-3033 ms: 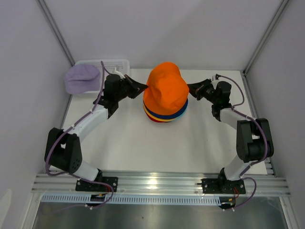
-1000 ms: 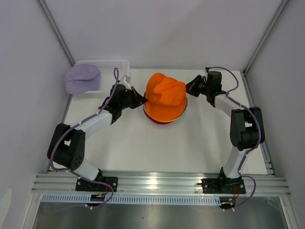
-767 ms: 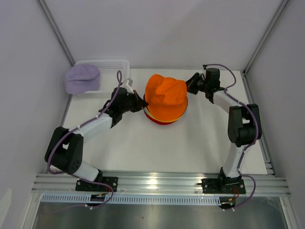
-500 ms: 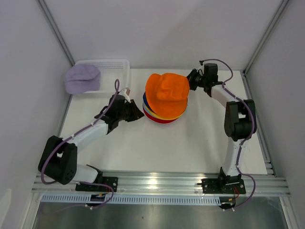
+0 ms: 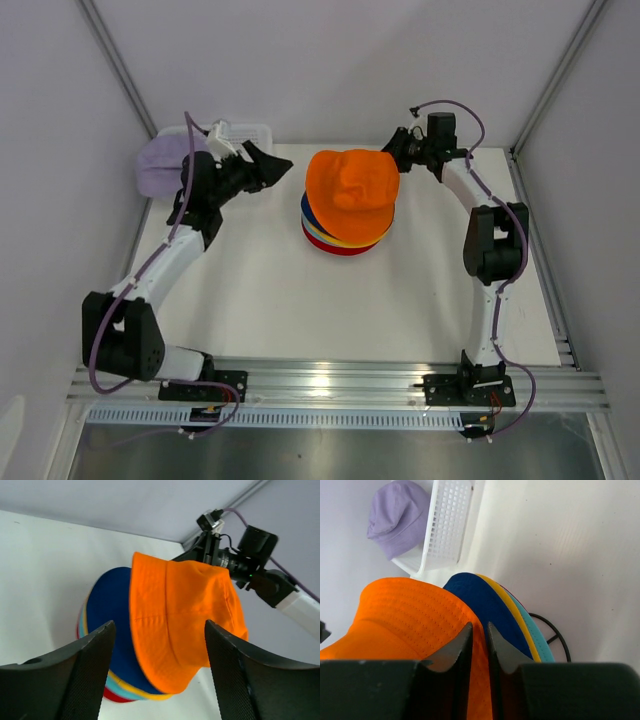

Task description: Stack the hats

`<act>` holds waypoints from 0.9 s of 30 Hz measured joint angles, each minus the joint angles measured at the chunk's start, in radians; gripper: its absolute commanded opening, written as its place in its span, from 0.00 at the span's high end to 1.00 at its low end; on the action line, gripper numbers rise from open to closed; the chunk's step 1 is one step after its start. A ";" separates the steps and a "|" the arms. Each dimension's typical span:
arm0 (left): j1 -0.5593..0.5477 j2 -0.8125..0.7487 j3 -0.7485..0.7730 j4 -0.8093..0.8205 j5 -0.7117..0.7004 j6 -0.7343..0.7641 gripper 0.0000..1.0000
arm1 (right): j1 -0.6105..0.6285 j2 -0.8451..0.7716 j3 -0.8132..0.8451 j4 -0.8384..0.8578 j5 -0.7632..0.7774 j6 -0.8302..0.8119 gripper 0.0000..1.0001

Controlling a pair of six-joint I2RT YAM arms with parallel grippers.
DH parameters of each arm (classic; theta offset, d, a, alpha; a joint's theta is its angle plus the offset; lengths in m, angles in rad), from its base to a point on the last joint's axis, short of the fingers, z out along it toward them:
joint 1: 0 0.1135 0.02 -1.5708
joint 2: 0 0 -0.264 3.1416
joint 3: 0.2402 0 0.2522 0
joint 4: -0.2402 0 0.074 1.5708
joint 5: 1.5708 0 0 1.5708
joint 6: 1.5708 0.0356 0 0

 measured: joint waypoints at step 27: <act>-0.076 0.452 0.166 0.302 0.196 -0.323 0.99 | 0.000 0.046 0.086 -0.113 -0.032 -0.068 0.37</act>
